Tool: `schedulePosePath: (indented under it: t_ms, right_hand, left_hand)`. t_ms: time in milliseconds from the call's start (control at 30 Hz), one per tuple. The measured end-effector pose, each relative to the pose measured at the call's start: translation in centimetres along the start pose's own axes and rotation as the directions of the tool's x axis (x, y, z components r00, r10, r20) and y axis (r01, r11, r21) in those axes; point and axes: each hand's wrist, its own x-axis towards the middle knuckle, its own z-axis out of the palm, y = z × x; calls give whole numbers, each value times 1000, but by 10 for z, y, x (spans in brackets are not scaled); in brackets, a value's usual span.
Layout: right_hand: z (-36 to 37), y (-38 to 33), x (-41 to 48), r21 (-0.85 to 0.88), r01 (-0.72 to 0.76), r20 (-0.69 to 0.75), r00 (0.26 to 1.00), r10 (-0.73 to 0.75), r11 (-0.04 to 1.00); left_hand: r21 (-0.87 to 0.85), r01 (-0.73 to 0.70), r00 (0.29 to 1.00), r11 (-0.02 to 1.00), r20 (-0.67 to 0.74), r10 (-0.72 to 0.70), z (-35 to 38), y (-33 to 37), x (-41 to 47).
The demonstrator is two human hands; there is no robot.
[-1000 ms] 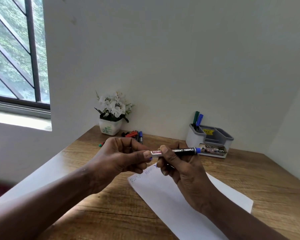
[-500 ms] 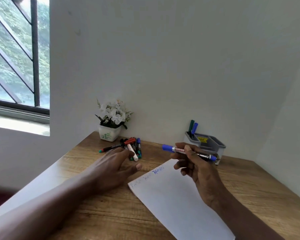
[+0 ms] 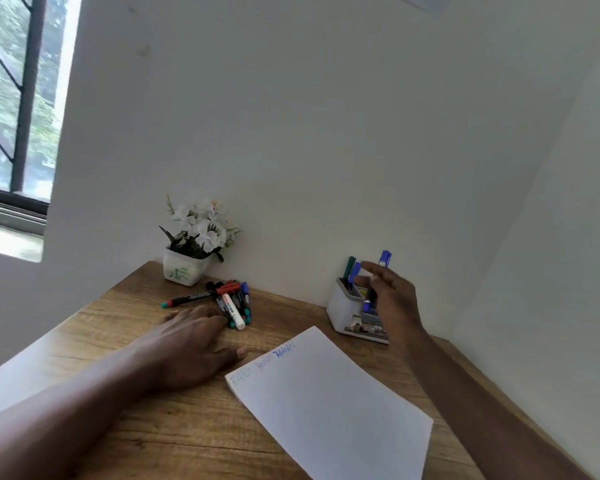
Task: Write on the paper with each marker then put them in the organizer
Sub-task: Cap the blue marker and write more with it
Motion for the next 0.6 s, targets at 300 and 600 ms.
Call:
schedulePosePath:
  t_ms: [300, 600]
  right_hand:
    - [4, -22, 77, -343, 85, -160, 976, -148, 935]
    - [11, 16, 85, -555, 202, -47, 961, -273, 807]
  left_hand:
    - [-10, -13, 1000, 1000, 15, 14, -2, 0, 2]
    - [27, -8, 1000, 1000, 22, 7, -5, 5, 5]
